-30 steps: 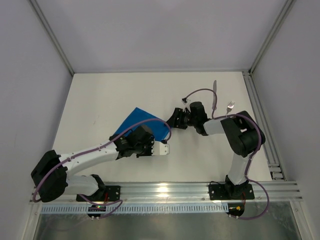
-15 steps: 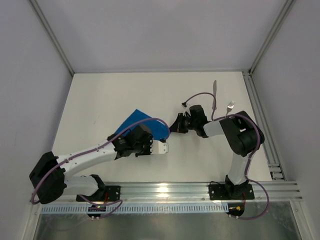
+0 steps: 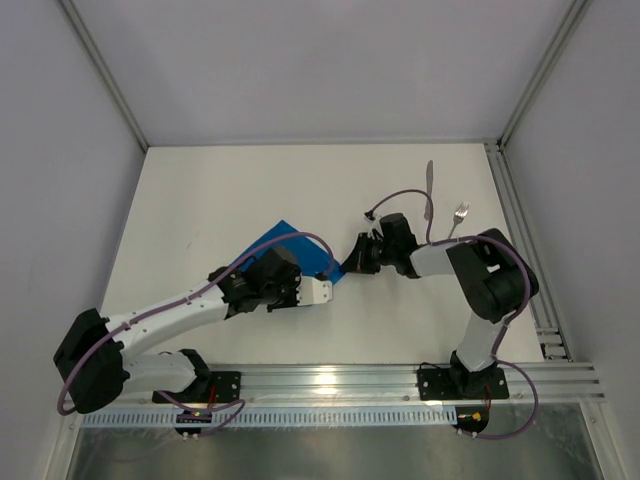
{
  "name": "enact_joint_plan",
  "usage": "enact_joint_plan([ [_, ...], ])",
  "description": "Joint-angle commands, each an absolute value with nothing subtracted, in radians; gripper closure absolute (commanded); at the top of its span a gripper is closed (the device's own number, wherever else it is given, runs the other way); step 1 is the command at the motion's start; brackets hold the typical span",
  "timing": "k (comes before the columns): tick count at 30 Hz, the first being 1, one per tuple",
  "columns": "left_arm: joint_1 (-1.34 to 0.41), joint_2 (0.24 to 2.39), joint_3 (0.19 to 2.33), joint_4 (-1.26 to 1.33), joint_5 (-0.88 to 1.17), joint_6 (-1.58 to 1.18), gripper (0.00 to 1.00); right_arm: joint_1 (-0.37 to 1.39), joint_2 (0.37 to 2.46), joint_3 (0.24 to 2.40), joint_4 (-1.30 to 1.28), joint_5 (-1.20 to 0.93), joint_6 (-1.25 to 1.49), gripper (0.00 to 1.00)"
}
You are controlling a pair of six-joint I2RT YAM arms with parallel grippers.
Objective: Fold the napkin into a case and place the utensils inside
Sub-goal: Pick up the upper triangle-folded napkin from the center of the board.
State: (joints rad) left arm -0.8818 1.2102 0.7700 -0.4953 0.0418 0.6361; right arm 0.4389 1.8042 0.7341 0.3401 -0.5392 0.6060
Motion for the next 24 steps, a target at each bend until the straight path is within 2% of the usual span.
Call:
enact_joint_plan([
  [1,-0.874,1.177,0.804,-0.526,0.025,0.627,1.00,0.445,1.744,0.730,0.275,-0.526,0.606,0.96],
  [10,-0.859,1.164,0.934,-0.639,0.015,0.601,1.00,0.440,1.626,0.828,0.112,-0.509,0.588,0.96],
  [24,-0.859,1.178,1.201,-0.799,0.190,0.512,1.00,0.371,1.571,1.129,-0.248,-0.472,0.434,0.96],
])
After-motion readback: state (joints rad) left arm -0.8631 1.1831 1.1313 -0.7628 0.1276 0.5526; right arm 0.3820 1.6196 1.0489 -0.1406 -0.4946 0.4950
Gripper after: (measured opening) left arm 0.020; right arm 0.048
